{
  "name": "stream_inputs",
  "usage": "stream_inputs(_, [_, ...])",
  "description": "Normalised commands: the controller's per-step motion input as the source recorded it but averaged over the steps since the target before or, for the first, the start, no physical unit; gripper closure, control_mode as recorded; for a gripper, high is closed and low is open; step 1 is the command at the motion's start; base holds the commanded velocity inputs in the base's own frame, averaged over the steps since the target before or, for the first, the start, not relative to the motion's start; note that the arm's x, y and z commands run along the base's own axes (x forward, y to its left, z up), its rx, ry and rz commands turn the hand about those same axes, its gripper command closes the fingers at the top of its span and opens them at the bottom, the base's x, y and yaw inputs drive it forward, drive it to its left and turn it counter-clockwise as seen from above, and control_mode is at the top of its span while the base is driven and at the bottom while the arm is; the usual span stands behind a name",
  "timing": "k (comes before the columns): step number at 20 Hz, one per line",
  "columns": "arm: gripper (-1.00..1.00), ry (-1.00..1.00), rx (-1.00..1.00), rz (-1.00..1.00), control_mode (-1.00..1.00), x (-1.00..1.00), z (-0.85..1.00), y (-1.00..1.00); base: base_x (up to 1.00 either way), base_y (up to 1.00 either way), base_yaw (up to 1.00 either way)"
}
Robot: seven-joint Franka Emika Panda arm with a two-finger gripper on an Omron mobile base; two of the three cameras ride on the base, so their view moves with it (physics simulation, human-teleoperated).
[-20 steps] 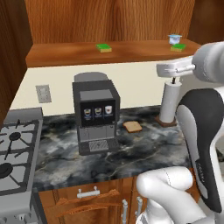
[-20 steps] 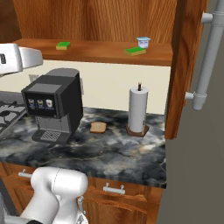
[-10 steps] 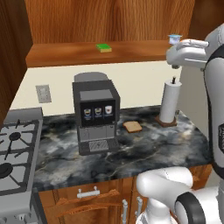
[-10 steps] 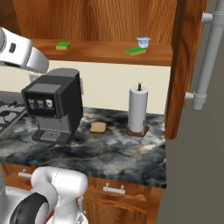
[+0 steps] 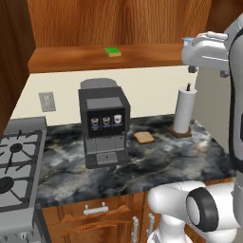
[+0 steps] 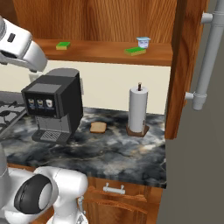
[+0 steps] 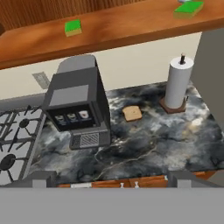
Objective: Pick the sponge and sponge from the cabinet and place them on the counter.
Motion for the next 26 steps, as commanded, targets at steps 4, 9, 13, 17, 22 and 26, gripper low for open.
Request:
stream_inputs(4, [-1.0, 0.0, -0.09, 0.0, -1.0, 0.18, -0.16, 0.0, 0.0, 0.0, 0.0])
stream_inputs(9, [-1.0, -0.01, -0.07, 0.0, -1.0, 0.16, -0.2, 0.0, 0.0, 0.0, 0.0])
stream_inputs(13, [-1.0, -0.07, -0.03, 0.01, -1.0, 0.22, -0.06, 0.0, 0.0, 0.0, 0.0])
stream_inputs(17, [-1.0, -0.12, -0.04, 0.03, -1.0, 0.18, -0.01, 0.01, 0.0, 0.0, 0.0])
stream_inputs(22, [-1.0, -0.15, -0.03, 0.06, -1.0, 0.15, -0.03, 0.08, 0.0, 0.0, 0.0])
stream_inputs(26, [-1.0, -0.13, -0.02, 0.05, -1.0, 0.27, 0.0, 0.11, 0.0, 0.0, 0.0])
